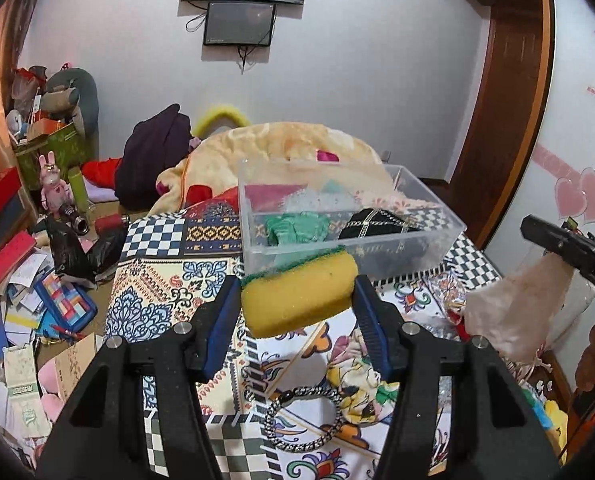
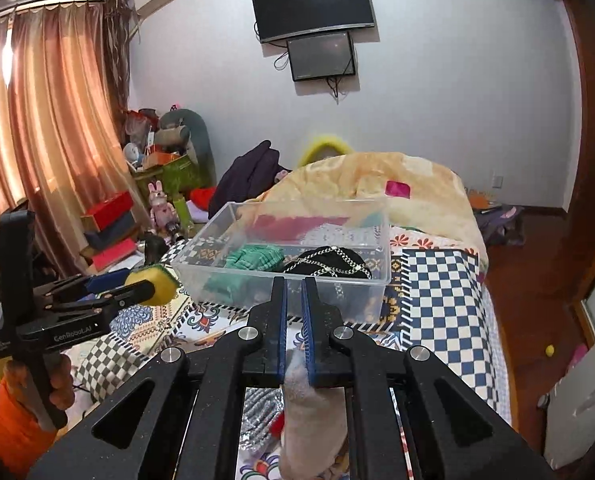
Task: Organize soft objects
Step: 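Grasp the yellow-green sponge with the left tool while the right tool grasps the white cloth bag, then lower the sponge into the box with the left tool while the right tool drops the white bag in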
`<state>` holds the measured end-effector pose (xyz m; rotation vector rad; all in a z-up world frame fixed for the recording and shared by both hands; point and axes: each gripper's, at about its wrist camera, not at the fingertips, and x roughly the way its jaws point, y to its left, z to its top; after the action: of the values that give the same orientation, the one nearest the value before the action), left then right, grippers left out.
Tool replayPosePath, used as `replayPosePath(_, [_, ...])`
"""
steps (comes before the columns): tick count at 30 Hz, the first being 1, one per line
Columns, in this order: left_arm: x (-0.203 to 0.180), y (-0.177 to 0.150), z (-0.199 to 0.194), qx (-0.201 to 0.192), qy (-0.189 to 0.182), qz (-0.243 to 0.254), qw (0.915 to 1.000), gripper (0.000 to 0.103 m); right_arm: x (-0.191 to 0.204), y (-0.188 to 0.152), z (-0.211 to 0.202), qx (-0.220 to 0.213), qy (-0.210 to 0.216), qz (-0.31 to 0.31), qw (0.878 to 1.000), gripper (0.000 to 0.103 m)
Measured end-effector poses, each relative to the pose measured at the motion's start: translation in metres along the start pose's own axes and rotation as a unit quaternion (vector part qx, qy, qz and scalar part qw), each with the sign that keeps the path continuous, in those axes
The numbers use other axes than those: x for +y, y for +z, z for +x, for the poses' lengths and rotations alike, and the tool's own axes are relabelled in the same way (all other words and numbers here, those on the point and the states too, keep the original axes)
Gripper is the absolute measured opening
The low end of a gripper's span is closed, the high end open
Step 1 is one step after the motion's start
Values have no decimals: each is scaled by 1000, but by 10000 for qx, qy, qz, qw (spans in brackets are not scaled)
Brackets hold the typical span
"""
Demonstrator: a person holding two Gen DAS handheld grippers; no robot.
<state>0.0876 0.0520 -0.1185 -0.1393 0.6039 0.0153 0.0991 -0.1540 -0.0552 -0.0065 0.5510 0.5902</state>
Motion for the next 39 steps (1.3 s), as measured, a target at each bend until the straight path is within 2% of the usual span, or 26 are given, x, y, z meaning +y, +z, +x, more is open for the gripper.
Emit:
replayPosePath(2, [0, 0, 0, 1, -37, -20, 10000, 56, -3, -2, 5, 72, -169, 50, 9998, 7])
replayPosePath(4, [-1, -2, 1, 44, -59, -22, 10000, 56, -7, -8, 12, 304, -323, 79, 9990, 11])
replayPosePath(5, [-1, -3, 2, 76, -70, -10, 9999, 56, -11, -12, 15, 416, -354, 129, 9984, 21])
replayPosePath(6, [-2, -6, 2, 94, -76, 0, 9999, 56, -15, -16, 16, 475, -360, 188, 9980, 38])
replayPosePath(7, [-2, -7, 2, 114, -80, 14, 9999, 56, -20, -22, 17, 539, -371, 274, 9975, 47])
replayPosePath(8, [-2, -9, 3, 134, -75, 29, 9999, 56, -22, -24, 15, 540, -375, 314, 9973, 62])
replayPosePath(9, [-2, -11, 4, 157, -57, 41, 9999, 56, -25, -29, 12, 528, -400, 331, 9973, 67])
replayPosePath(11, [-1, -14, 5, 205, -42, 27, 9998, 56, -28, -37, 12, 653, -488, 299, 9962, 70])
replayPosePath(17, [0, -18, 7, 309, -93, -87, 9994, 57, -37, -68, 16, 1182, -347, 410, 9915, 70])
replayPosePath(18, [0, -19, 7, 319, -88, -70, 9994, 57, -38, -71, 15, 1219, -314, 420, 9912, 67])
replayPosePath(19, [-1, -20, 7, 330, -85, -52, 9994, 57, -38, -74, 13, 1240, -297, 425, 9909, 63])
replayPosePath(21, [-3, -21, 8, 350, -81, -15, 9994, 56, -37, -79, 11, 1303, -263, 390, 9904, 34])
replayPosePath(23, [-6, -22, 8, 360, -84, 12, 9993, 57, -36, -81, 10, 1351, -204, 389, 9899, 19])
replayPosePath(24, [-7, -22, 8, 360, -88, 25, 9993, 57, -35, -80, 8, 1324, -187, 386, 9903, 17])
replayPosePath(30, [-11, -14, 6, 275, -96, 103, 9995, 56, -29, -59, -3, 934, -145, 298, 9951, 14])
replayPosePath(39, [-19, 18, 5, -54, -88, 272, 9996, 57, -18, 3, 0, 72, -29, 173, 9998, 14])
